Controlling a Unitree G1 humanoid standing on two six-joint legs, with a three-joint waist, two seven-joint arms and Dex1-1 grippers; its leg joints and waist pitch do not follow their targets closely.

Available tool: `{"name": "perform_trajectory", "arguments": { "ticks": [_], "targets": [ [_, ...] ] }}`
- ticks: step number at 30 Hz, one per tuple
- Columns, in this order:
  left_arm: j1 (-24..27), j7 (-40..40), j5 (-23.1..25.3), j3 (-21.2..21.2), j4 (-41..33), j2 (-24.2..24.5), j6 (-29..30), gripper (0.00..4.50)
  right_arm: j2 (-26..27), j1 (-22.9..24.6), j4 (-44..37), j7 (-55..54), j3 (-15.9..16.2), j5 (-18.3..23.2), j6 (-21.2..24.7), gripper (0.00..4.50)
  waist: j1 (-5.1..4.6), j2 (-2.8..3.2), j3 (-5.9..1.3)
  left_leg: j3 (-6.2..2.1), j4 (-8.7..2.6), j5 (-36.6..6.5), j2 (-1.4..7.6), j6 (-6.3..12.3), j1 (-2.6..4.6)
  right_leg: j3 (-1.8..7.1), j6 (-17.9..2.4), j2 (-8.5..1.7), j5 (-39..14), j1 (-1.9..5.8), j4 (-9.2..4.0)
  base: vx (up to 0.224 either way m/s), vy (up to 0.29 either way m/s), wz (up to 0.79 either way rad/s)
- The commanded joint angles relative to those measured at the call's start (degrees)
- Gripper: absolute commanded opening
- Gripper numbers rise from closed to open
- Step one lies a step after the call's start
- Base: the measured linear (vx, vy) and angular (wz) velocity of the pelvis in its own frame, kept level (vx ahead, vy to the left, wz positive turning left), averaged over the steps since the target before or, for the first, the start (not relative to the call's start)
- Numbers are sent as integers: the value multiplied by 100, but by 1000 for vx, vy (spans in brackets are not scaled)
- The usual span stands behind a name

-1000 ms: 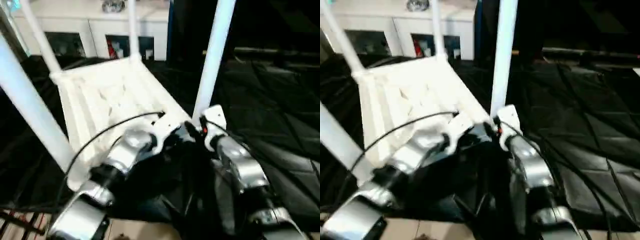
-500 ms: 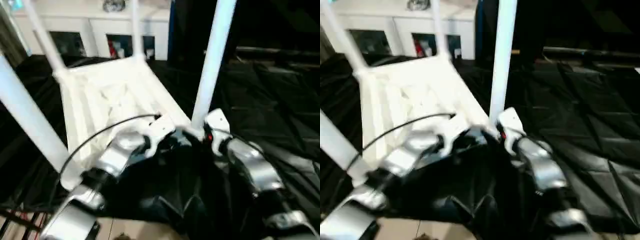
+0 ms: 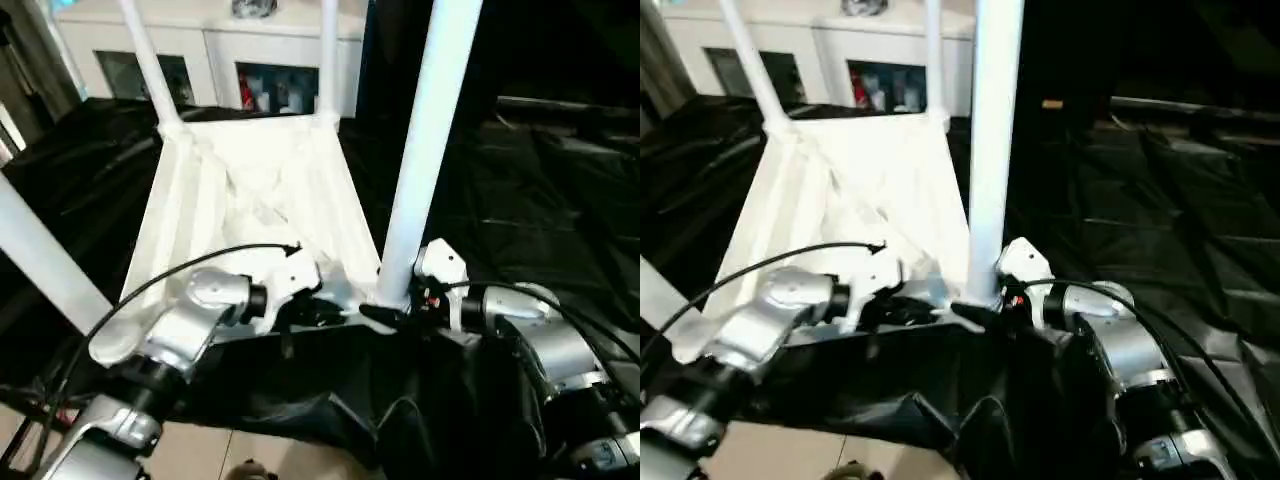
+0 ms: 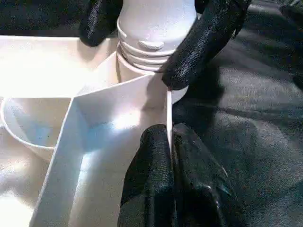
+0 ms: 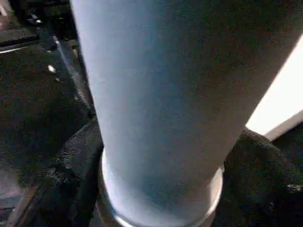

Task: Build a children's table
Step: Rotate leg to tighten

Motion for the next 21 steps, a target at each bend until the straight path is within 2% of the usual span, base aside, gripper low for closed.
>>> {"name": "perform_trajectory", "arguments": {
  "ticks": [1, 7, 12, 14, 15, 16, 18, 19, 20, 21],
  "targets": [
    [7, -404, -383, 48, -427, 3, -70, 0, -157, 59, -129, 39, -124, 73, 85, 326, -23, -92, -367, -70, -399, -1207, 270, 291, 45, 284, -1000, -429, -1652, 295, -442, 0, 0, 0],
    [16, -315, -331, 32, -412, 31, -49, 0, -110, 89, -179, 121, -106, 158, 131, 284, -18, -96, -366, -72, -399, -1191, 263, 279, 42, 283, -946, -428, -1729, 291, -447, 0, 0, 0],
    [-46, -28, -132, 43, -232, -34, 6, 0, 15, 119, -142, -47, -152, 177, 132, 276, -12, -98, -367, -72, -397, -1181, 260, 259, 43, 284, -916, -427, -1766, 291, -453, 0, 0, 0],
    [-155, 393, 15, 105, 28, -190, 19, 0, 279, 108, -16, -526, -242, 119, 168, 276, -17, -91, -365, -68, -396, -1159, 256, 249, 42, 286, -911, -418, -1745, 283, -458, 0, 0, 0],
    [-173, 458, 31, 115, 65, -219, 28, 0, 325, 97, 23, -629, -259, 101, 181, 275, -34, -95, -364, -72, -401, -1200, 244, 212, 40, 276, -899, -419, -1832, 282, -474, 0, 0, 0],
    [-283, 824, 117, 168, 282, -398, 68, 0, 614, 19, 296, -1281, -354, -27, 225, 275, -52, -98, -373, -78, -401, -1164, 236, 154, 28, 274, -884, -419, -1827, 292, -462, 0, 0, 0],
    [-343, 1015, 164, 185, 384, -496, 84, 0, 755, -22, 439, -1590, -393, -91, 213, 275, -70, -101, -364, -83, -410, -1208, 226, 102, 27, 271, -857, -422, -1892, 292, -471, 0, 0, 0],
    [-532, 1542, 297, 219, 691, -783, 113, 0, 1120, -118, 737, -2344, -485, -205, 354, 275, -112, -93, -374, -85, -413, -1208, 229, 64, 28, 272, -833, -427, -1894, 290, -472, 0, 0, 0],
    [-532, 1542, 297, 219, 691, -783, 113, 0, 1120, -118, 737, -2344, -485, -205, 354, 275, -140, -95, -365, -80, -411, -1241, 219, 48, 45, 272, -848, -414, -1915, 272, -483, 0, 0, 0],
    [-609, 1749, 351, 227, 812, -894, 115, 0, 1259, -159, 845, -2644, -520, -247, 429, 275, -162, -102, -372, -93, -412, -1232, 212, 15, 22, 266, -840, -430, -1932, 312, -470, 0, 0, 0]
  ]
}}
